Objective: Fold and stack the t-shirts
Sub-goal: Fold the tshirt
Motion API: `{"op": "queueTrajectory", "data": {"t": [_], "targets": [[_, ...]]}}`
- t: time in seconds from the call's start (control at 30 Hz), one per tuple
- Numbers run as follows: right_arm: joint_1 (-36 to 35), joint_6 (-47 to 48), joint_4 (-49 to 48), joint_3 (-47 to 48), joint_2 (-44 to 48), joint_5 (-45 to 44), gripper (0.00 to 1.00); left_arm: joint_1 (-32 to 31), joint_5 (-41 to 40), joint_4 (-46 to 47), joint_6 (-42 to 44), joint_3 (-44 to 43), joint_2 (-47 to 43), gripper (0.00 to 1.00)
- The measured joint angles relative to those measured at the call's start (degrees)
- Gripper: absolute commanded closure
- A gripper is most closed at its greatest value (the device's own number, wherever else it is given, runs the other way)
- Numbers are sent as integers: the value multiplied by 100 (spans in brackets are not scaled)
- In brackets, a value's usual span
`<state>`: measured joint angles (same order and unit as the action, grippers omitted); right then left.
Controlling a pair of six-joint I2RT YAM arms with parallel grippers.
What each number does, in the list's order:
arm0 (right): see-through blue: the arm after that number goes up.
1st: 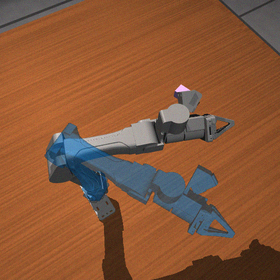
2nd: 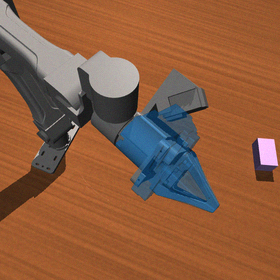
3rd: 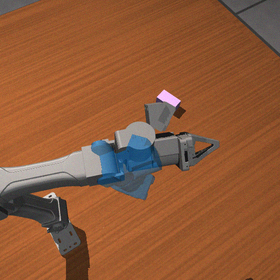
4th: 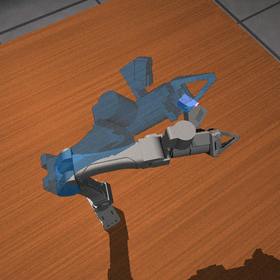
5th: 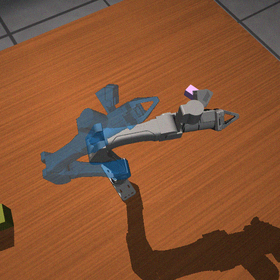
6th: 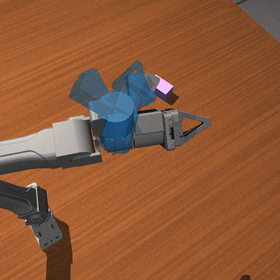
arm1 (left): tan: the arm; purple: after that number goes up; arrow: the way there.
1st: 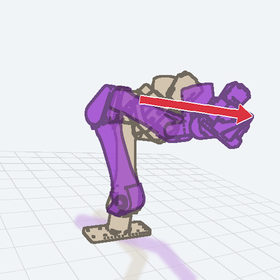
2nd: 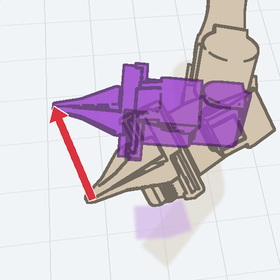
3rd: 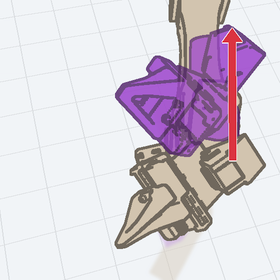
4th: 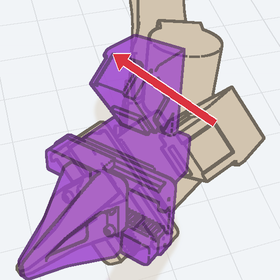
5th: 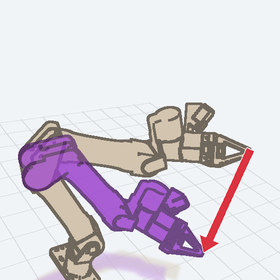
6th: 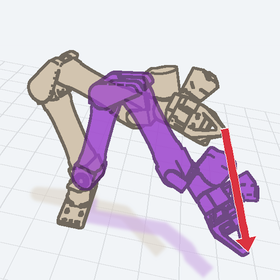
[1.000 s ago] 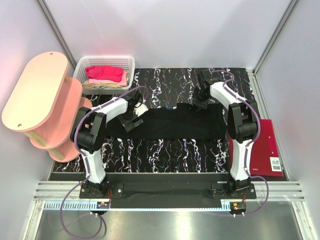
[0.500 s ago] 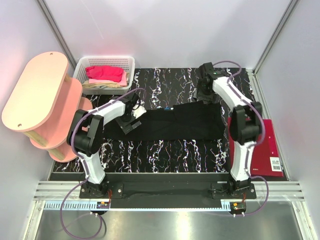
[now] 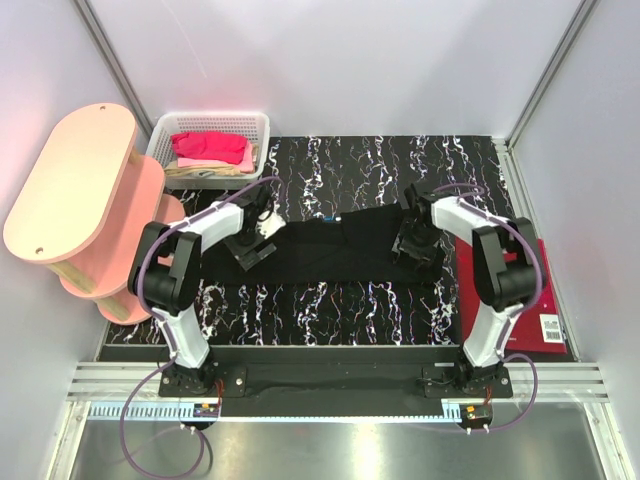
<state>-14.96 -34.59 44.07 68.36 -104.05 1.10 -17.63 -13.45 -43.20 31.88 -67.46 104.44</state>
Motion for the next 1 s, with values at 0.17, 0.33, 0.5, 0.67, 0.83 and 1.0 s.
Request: {"op": "queueTrajectory", "data": {"t": [0.17,0.33,0.5,0.67,0.83,1.0], "targets": [[0,-2,243,549,-577,-109,40,0,2,2,4,146,-122,4],[7,-24,461,1126,-957,-485,40,0,50,-94,4,286,-304,4],[219,13,833,2153,-1591,-841,40,-68,249,-275,-105,396,-516,4],[444,118,1182,3215,-2262,-1003,41,-490,553,-361,-345,715,-592,4],[516,197,1526,4188,-2839,-1029,42,-981,828,-520,-568,758,-564,3],[756,227,1803,4996,-3314,-846,43,-1429,1161,-782,-769,439,-251,2]]}}
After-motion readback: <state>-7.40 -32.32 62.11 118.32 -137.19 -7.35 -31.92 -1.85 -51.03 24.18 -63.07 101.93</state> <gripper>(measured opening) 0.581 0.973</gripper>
